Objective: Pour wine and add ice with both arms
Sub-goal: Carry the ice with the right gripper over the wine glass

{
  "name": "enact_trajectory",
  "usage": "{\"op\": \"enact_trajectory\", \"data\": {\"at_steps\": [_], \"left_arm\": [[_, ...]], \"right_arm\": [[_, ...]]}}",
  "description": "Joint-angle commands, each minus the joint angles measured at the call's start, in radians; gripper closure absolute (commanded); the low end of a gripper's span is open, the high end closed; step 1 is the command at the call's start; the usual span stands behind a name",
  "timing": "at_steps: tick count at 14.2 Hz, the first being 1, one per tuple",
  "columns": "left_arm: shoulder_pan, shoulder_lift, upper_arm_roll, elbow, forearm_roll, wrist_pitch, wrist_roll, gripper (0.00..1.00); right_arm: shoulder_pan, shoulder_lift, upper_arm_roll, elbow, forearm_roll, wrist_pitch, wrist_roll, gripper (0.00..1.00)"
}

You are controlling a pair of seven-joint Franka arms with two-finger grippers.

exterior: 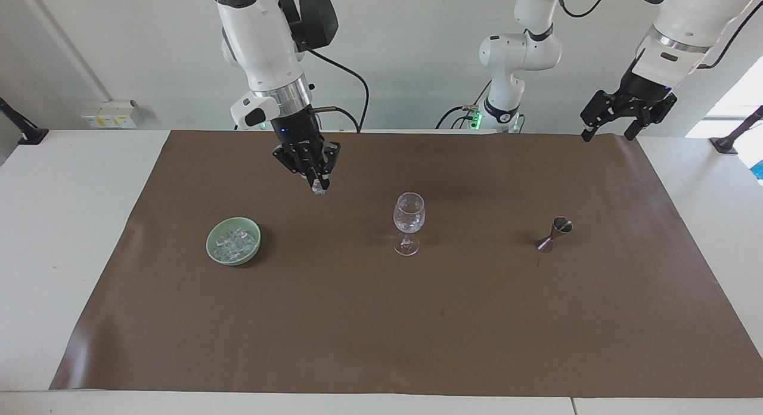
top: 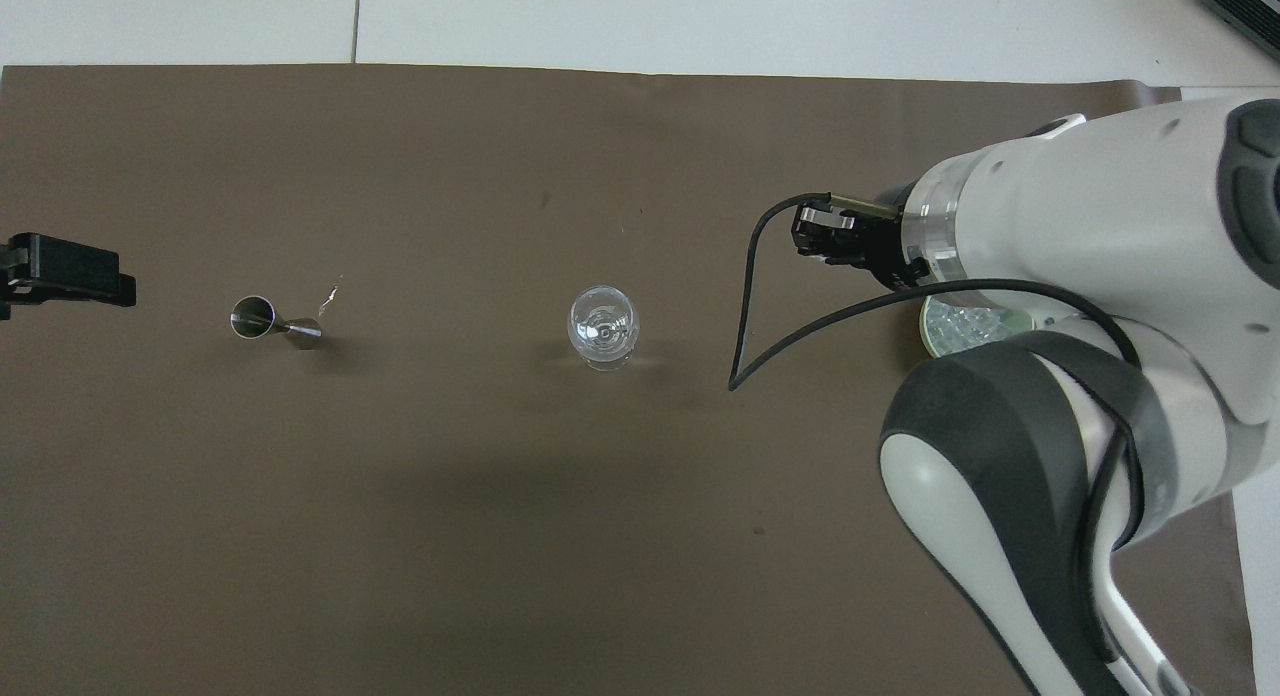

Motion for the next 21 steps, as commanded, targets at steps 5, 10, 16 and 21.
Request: {"op": "enact_trajectory", "data": {"at_steps": [5, 10, 16, 21], "left_arm": [[0.003, -0.027, -0.002, -0.028, 0.02, -0.005, 0.003, 0.0], [0.003, -0.027, -0.004, -0.028, 0.02, -0.005, 0.003, 0.0], [0.003, -0.027, -0.004, -0.028, 0.02, -0.005, 0.003, 0.0], [0.003, -0.027, -0.004, -0.028, 0.02, -0.005, 0.003, 0.0]], "right_arm": [[0.007, 0.024, 0.106, -0.041, 0.017, 0.115, 0.119, 1.0], [0.035, 0.073, 0.182, -0.062, -0.006, 0.218, 0.259, 1.0], [0.053, 0.111, 0.206, -0.062, -0.038, 0.278, 0.325, 1.0], [0.07, 0.16, 0.223, -0.062, -0.1, 0.288, 0.356, 1.0]]}}
